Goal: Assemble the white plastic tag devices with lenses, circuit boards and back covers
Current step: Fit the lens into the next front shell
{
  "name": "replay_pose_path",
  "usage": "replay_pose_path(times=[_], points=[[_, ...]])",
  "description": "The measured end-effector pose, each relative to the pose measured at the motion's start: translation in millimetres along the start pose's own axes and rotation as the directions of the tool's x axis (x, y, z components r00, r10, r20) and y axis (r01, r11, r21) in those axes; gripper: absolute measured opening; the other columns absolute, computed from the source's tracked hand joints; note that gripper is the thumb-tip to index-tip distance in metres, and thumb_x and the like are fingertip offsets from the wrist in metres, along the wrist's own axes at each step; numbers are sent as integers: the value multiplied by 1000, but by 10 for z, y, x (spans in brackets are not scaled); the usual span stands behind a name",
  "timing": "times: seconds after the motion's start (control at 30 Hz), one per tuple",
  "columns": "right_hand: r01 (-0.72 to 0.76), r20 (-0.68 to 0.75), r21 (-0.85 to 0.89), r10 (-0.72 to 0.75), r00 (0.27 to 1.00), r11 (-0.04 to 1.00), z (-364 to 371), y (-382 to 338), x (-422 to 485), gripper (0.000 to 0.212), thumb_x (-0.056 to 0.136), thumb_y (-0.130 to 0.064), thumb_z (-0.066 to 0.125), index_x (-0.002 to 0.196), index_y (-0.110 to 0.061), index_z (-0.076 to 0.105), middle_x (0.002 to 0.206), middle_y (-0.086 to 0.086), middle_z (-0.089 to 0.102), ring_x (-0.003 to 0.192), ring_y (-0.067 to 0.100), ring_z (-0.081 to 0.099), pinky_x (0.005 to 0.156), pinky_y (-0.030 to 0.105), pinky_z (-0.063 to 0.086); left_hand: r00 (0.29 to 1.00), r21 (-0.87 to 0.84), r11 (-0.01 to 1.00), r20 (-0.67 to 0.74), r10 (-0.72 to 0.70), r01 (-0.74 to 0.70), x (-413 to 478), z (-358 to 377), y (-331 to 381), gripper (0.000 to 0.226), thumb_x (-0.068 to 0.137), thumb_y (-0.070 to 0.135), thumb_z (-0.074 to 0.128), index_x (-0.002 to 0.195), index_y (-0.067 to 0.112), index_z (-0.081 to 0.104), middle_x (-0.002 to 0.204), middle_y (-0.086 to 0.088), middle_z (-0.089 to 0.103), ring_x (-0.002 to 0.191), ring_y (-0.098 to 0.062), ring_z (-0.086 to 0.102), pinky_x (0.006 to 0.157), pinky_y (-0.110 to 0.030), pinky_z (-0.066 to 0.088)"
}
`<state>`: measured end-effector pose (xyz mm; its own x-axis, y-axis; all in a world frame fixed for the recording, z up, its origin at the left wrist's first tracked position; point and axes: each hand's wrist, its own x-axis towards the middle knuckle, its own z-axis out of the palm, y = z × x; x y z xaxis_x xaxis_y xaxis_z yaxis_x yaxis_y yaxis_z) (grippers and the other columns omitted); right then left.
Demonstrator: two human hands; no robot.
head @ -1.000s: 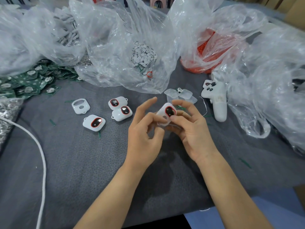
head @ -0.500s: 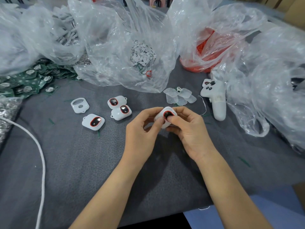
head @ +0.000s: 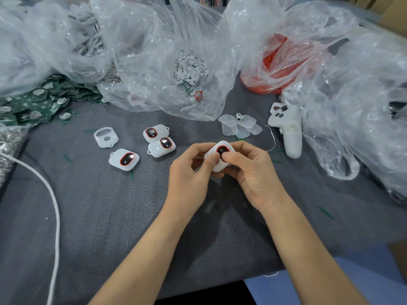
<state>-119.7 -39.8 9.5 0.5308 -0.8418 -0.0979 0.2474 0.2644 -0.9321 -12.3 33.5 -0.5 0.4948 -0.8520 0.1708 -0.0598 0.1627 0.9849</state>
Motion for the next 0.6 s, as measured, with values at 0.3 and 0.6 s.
replay_pose_path(times=[0.3, 0.6], points=[[-4, -26, 39, 5, 1000, 999, 13, -1, -6, 21, 65, -12, 69, 84, -4, 67, 86, 15, 69, 79, 23, 66, 72, 31, 57, 999, -125, 991, 28, -35, 39, 14, 30, 6, 10, 91, 9, 60, 98, 13, 66, 87, -1, 70, 78, -9, 66, 63, -21, 54], [75, -83, -7, -75, 994, 997, 37, 8, -4, 8, 77, 1, 65, 83, -4, 68, 77, 7, 70, 73, 18, 64, 70, 27, 55, 1000, -133, 991, 14, -13, 15, 25, 53, -13, 11, 91, 5, 59, 100, 4, 66, 81, 0, 68, 67, -1, 59, 58, -17, 48]])
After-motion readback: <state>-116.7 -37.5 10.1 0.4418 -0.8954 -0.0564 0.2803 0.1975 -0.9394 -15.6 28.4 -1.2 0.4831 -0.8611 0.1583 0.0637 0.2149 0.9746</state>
